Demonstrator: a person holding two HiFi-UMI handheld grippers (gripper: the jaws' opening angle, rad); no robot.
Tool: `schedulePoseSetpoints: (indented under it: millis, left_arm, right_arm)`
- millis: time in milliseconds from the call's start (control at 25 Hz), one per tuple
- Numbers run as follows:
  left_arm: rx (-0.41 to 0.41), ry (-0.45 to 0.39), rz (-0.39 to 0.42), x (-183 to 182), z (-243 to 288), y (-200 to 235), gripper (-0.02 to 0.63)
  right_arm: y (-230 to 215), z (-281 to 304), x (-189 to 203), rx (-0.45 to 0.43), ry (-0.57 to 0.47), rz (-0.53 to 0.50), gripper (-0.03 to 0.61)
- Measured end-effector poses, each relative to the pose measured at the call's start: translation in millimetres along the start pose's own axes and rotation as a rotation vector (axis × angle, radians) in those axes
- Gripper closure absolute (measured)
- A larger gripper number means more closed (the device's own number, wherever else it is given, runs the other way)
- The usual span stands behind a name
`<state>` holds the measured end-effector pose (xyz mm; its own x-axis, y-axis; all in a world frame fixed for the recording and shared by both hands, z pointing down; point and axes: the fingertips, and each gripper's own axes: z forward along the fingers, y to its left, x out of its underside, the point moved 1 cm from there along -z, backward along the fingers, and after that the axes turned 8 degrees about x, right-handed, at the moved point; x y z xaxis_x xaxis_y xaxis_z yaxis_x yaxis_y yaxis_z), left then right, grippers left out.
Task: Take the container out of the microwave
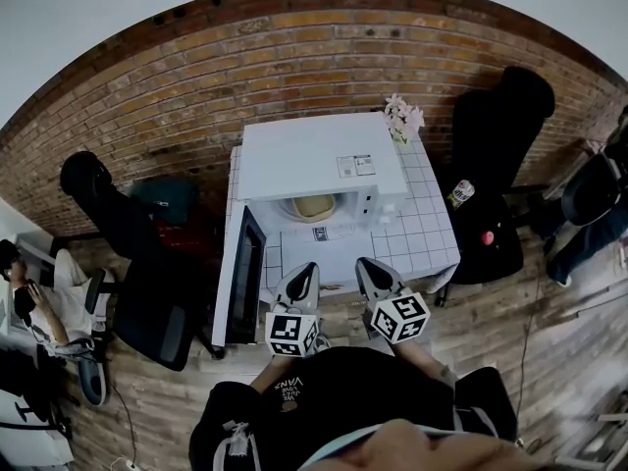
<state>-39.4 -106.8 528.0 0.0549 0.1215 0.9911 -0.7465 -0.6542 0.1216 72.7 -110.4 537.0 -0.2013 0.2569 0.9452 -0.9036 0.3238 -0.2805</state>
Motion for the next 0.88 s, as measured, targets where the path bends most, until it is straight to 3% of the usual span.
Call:
schedulePoseSetpoints:
  millis: [560, 880]
  left_arm:
    - [0.071, 0.036, -0.017, 13, 8, 42, 0.603]
    - [0.053, 0.046, -0.040, 22, 10, 55, 0.603]
  right_arm:
    - [4, 45, 12, 0.074, 0.012, 0.061, 0.574]
    - [3, 61, 20, 0.075, 0.042, 0.074, 0.574]
